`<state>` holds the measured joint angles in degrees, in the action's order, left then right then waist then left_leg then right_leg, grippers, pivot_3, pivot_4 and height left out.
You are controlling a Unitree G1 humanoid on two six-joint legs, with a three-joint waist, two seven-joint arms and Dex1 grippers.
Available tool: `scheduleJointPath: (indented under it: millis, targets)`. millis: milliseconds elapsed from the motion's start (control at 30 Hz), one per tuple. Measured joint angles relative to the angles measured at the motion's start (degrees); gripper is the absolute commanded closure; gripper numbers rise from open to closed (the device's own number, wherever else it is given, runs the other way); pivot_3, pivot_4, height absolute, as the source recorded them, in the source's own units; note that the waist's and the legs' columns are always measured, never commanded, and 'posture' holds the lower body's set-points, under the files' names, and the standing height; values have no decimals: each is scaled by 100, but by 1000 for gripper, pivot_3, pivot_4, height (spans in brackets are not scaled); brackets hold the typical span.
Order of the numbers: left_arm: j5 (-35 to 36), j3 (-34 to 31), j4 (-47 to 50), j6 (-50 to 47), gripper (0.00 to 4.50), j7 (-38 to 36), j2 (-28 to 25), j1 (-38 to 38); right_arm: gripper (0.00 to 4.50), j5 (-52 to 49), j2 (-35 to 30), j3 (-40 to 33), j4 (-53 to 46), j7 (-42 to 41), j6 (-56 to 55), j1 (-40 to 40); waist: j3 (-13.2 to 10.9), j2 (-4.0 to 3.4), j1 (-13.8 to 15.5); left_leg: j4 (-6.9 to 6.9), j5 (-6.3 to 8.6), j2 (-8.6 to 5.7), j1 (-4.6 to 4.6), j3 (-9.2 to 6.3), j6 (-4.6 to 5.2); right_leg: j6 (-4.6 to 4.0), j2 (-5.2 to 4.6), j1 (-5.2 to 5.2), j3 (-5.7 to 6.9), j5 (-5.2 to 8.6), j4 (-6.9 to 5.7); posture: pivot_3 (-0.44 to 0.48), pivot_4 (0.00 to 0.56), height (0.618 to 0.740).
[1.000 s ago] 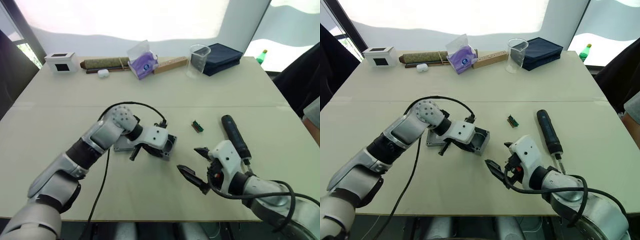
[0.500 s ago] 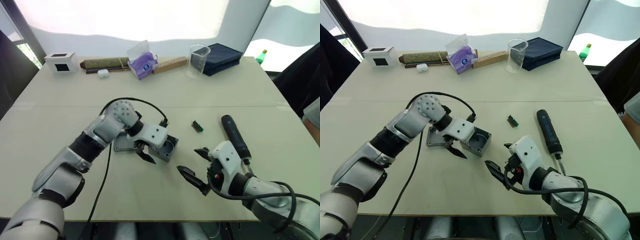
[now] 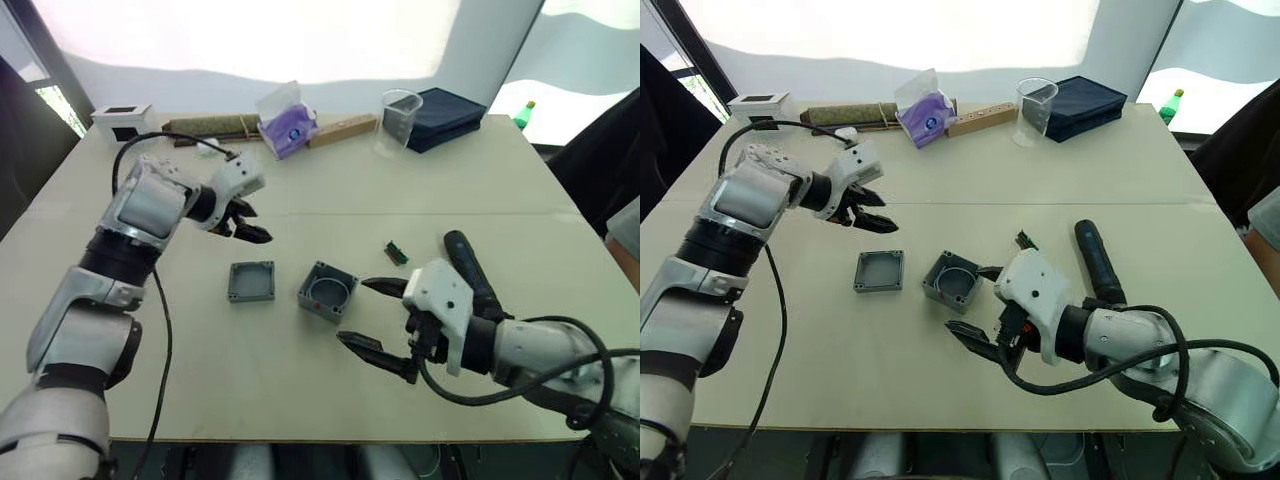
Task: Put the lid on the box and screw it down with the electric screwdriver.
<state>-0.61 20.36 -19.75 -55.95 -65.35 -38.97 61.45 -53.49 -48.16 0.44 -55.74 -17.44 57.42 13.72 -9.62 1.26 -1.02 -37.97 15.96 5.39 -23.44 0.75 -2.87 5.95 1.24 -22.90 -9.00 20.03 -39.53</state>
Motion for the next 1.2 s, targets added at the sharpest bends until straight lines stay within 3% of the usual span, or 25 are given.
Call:
scheduleJointPath:
  millis: [167,333,633,867,900,967,1067,1167,1200]
  targets:
    - [108,-96,883,-2125,947,642,-232,-507,0,1151,-603,866,171,-451,-213,346,0,-1,-18,1,0,0,0,-1,0,-1,0,-25,-2,1,-30,0,150,740]
    - [375,-112,1326,-3231,947,1130,-337,-701,0,1628,-365,1169,310,-619,-474,344,0,0,27,-9,-2,-1,0,-3,-4,-3,0,-29,-1,2,-49,0,150,740]
    - [981,-363,1561,-3608,947,1952,-216,-1060,0,1934,51,1298,330,-690,-518,285,0,-1,24,-11,-6,-1,0,-4,-11,-4,0,-30,-1,2,-56,0,150,740]
    - [1143,-781,1300,-3609,947,2780,235,-1056,0,1994,222,1288,331,-700,-333,394,16,-27,45,-15,-7,-5,8,-5,-12,-3,-2,-14,-1,1,-56,0,150,740]
    - [1177,-829,1233,-3608,1440,2933,349,-1043,0,2008,245,1277,335,-692,-271,416,23,-37,45,-15,-6,-5,14,-8,-11,-3,-2,-5,0,1,-56,0,150,740]
    - [1244,-828,1191,-3604,2005,3102,432,-1046,0,2005,334,1265,334,-661,-202,458,33,-55,42,-15,-2,-12,22,-17,-4,-3,-2,7,0,2,-56,0,150,740]
    - [1483,-836,1332,-3588,3395,3279,541,-1109,0,1968,433,1180,321,-587,-2,458,42,-69,43,-15,0,-31,22,-46,0,4,-8,19,0,6,-55,0,150,740]
    - [1637,-896,1381,-3588,4388,3476,589,-1134,0,1861,431,900,281,-597,116,368,44,-73,44,-15,0,-43,21,-70,-1,7,-9,30,1,8,-55,0,150,740]
    - [1665,-926,1392,-3589,4478,3547,598,-1163,0,1814,422,750,268,-609,154,308,45,-74,42,-15,0,-45,22,-77,-1,8,-9,35,1,8,-55,0,150,740]
